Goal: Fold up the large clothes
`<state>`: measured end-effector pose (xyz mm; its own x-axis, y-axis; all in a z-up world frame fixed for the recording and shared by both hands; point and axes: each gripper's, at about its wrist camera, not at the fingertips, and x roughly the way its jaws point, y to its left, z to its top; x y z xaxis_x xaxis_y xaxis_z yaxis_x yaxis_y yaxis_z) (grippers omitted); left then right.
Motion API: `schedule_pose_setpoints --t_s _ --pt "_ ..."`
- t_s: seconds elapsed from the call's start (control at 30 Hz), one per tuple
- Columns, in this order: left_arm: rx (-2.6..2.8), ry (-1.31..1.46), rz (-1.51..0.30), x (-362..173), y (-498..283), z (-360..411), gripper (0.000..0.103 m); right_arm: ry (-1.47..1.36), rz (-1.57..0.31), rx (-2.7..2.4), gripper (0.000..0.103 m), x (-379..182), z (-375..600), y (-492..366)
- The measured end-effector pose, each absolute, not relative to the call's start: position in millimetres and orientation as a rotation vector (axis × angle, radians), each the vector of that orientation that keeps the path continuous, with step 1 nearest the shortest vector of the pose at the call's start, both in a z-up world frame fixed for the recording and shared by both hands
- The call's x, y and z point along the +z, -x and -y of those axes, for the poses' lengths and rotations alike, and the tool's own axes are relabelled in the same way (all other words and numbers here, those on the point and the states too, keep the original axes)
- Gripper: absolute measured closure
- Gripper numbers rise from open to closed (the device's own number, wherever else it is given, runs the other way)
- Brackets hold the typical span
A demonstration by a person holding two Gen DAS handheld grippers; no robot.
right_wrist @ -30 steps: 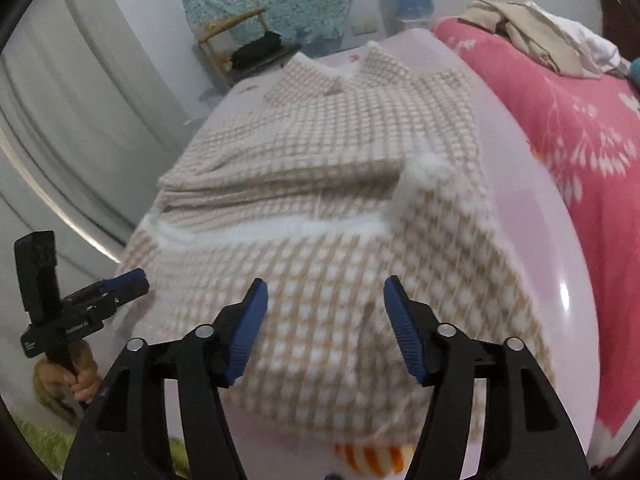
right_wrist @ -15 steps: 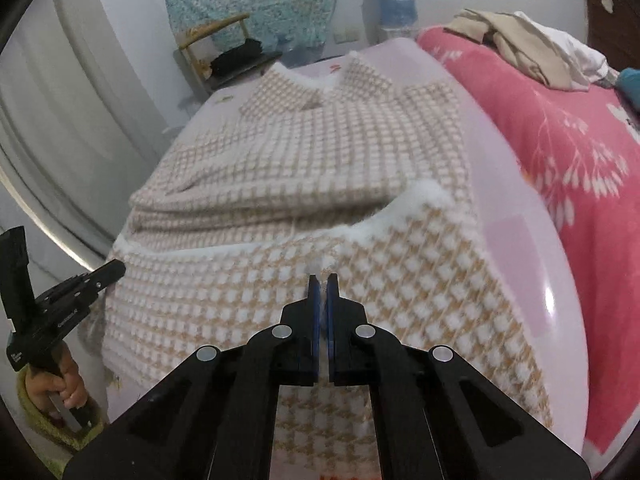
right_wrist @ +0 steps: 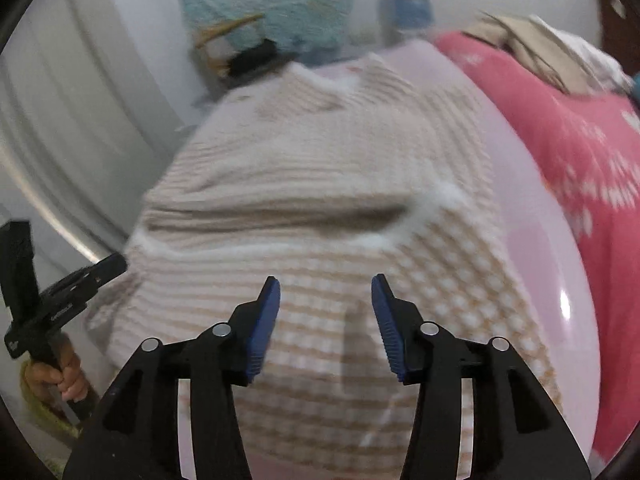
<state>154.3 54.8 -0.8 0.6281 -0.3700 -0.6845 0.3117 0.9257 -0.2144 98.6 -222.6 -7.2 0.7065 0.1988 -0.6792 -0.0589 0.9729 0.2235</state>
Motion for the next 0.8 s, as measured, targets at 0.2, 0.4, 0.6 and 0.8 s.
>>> schedule_pose_setpoints --t_s 0.2,0.4,0.6,0.8 --pt "-0.254 0.011 -0.944 -42.8 -181.2 -48.5 0.072 -0.071 -0.837 0.225 0.055 -34.1 174.1 -125.4" --pt "-0.337 0.052 -0.865 -10.8 -163.6 -51.7 0.072 -0.039 -0.834 0.194 0.055 -25.0 175.2 -123.5" --pt "-0.612 0.039 -0.838 6.5 -115.8 -27.1 0.069 -0.026 -0.803 0.215 0.054 -13.8 178.0 -85.0" --pt "-0.552 -0.023 -0.937 -35.6 -114.6 -3.7 0.066 -0.05 -0.884 0.196 0.051 -49.4 181.8 -88.4"
